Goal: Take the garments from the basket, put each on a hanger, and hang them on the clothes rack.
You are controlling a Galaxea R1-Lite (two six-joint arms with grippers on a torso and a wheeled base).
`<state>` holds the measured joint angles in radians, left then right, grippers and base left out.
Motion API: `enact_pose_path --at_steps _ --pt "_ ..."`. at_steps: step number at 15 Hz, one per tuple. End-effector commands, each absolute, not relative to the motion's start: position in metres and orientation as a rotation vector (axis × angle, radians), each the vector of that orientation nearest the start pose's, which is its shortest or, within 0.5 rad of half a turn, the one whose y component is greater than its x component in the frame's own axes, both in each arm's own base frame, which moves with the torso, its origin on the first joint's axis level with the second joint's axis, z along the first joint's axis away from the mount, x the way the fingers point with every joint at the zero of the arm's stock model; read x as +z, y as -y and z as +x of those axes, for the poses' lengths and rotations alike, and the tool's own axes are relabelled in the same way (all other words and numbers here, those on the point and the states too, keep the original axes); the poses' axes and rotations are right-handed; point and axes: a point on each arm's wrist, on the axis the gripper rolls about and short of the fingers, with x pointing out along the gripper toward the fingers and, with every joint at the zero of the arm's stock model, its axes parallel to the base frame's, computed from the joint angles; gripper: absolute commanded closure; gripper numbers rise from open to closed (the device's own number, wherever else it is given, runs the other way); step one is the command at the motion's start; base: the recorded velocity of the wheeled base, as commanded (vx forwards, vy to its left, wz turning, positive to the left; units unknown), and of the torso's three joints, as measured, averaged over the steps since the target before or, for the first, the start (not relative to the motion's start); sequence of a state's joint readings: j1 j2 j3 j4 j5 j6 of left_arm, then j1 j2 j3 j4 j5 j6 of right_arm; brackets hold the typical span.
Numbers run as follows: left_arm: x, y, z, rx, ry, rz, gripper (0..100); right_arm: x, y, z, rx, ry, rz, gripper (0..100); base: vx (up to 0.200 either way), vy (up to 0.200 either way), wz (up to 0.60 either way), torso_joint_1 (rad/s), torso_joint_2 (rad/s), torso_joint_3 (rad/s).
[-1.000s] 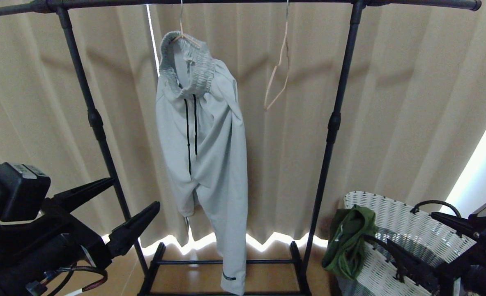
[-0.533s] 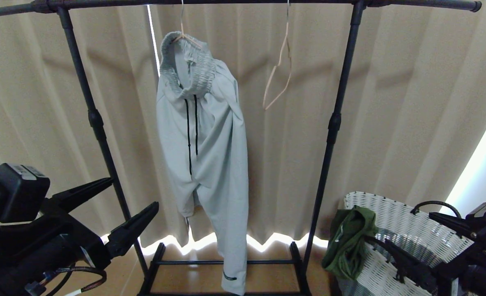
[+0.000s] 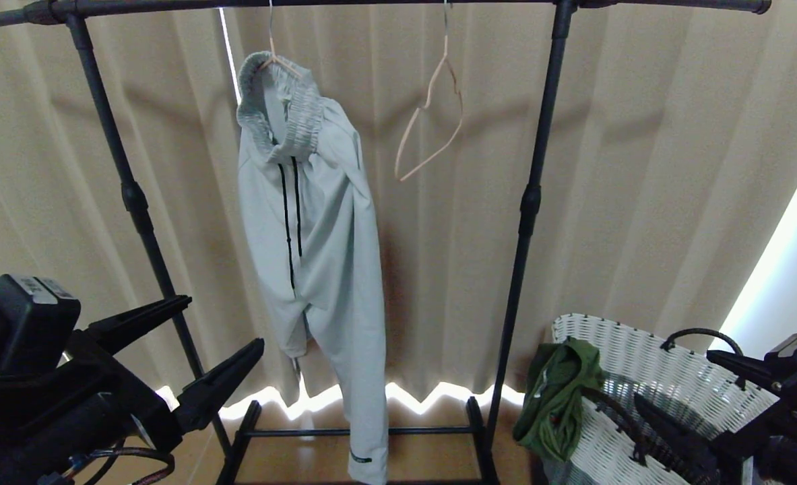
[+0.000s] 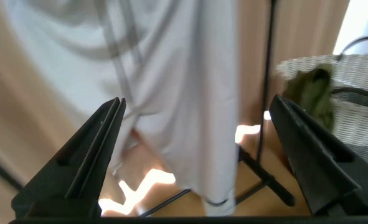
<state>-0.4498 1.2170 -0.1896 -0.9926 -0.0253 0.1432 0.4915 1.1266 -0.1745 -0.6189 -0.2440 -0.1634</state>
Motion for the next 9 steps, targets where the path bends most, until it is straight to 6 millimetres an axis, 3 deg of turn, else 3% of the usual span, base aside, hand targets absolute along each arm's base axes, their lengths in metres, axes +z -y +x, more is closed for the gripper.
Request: enact_pose_path --at_steps 1,4,6,9 --pt "0.168 0.067 0.138 -0.475 0.002 0.145 0 0.138 -0.056 0.116 0.272 -0.294 -0.282 0 0.0 0.0 0.0 0.0 0.0 0.0" --pt "0.168 0.067 0.138 -0.474 0.001 0.144 0 0.115 -0.045 0.105 0.23 -0.383 -0.317 0 0.0 0.0 0.0 0.0 0.0 0.0" --pt "0.168 0.067 0.138 -0.477 0.0 0.146 0 0.099 -0.032 0.096 0.162 -0.439 -0.449 0 0.0 0.0 0.0 0.0 0.0 0.0" --pt "0.166 0.07 0.139 -0.492 -0.012 0.144 0 0.099 -0.029 0.092 0.177 -0.438 -0.507 0 0.2 0.0 0.0 -0.002 0.0 0.001"
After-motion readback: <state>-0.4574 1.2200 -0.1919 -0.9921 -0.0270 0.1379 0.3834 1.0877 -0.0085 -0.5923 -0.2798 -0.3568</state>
